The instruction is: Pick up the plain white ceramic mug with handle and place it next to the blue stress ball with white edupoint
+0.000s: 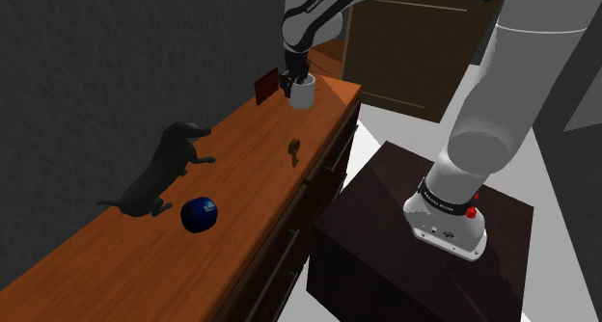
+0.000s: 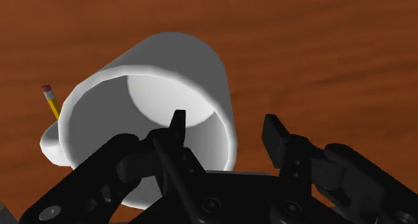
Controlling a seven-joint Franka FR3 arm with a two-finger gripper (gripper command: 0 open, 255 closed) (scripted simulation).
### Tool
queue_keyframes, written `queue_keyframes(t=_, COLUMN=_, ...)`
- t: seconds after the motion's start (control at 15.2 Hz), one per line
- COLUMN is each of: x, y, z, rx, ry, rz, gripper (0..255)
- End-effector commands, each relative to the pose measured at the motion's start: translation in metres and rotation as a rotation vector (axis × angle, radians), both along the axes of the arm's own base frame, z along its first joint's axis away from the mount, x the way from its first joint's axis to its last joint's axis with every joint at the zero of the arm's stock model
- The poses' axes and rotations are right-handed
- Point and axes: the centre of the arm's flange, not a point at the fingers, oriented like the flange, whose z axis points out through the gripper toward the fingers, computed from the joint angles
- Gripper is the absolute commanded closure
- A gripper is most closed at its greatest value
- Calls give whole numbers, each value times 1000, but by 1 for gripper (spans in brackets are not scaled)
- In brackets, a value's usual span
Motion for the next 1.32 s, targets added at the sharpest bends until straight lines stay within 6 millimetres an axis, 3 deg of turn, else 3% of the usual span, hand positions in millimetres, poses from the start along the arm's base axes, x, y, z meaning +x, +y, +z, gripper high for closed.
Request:
queue_keyframes(t=0.0, x=0, y=0, z=0, rx=0, ry=0, rz=0, gripper=255)
queue_keyframes(t=0.53, x=0, y=0, z=0, rx=0, ry=0, rz=0, gripper=255)
queue_keyframes(t=1.25, x=0, y=0, z=58, rx=0, ry=0, rz=0, gripper=255)
